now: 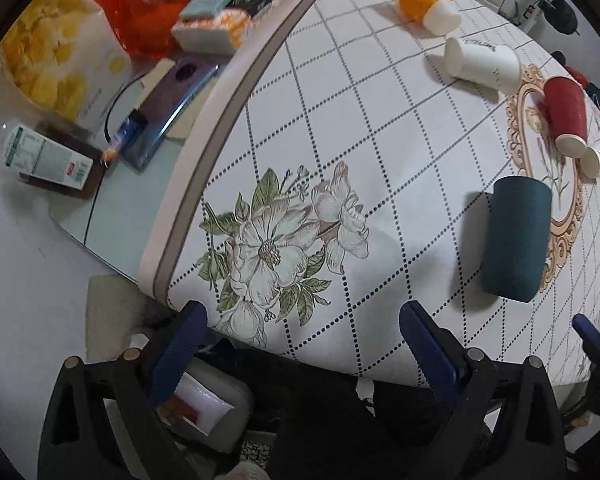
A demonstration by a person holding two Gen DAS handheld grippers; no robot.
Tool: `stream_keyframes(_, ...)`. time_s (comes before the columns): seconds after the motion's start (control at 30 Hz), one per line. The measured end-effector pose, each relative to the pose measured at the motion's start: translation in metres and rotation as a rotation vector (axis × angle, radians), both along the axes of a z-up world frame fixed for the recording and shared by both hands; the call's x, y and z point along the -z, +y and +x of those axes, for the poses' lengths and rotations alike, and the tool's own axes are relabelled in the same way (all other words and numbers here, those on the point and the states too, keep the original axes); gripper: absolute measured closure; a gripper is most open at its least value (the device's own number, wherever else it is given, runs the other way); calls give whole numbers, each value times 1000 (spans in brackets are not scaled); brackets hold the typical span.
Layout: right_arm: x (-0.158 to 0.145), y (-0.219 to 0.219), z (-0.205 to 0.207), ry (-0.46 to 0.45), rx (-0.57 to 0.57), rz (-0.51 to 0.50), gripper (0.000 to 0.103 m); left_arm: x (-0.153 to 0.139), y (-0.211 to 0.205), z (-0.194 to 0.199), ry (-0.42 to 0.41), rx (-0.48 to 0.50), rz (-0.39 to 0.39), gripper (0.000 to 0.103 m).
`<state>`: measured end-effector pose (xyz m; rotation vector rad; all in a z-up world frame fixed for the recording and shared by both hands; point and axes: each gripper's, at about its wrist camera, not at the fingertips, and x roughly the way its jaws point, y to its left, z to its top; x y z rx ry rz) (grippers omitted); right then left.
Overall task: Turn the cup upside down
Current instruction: 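Open the left gripper and move the right tool toward the mug, then close the right gripper around the inverted dark green mug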
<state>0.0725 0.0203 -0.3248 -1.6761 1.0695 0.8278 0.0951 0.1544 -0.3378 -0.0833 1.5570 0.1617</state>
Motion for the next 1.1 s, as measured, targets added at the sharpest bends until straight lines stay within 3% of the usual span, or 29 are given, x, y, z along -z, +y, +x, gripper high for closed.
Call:
stream_keyframes(0.33, 46, -48, -37, -51, -871, -264, 1, 25, -10, 8, 50, -38, 11, 4)
stream_keyframes(0.53, 68, -73, -33, -26, -1218, -327, 2, 37, -16, 13, 76, -62, 14, 4)
stream_keyframes(0.83, 88, -76, -16, 18, -1417, -339, 2, 50, -10, 17, 105, -115, 12, 4)
stream_keyframes(1.1, 98, -77, -8, 58, -1473, -331, 3, 54, 0, 19, 114, -138, 12, 4)
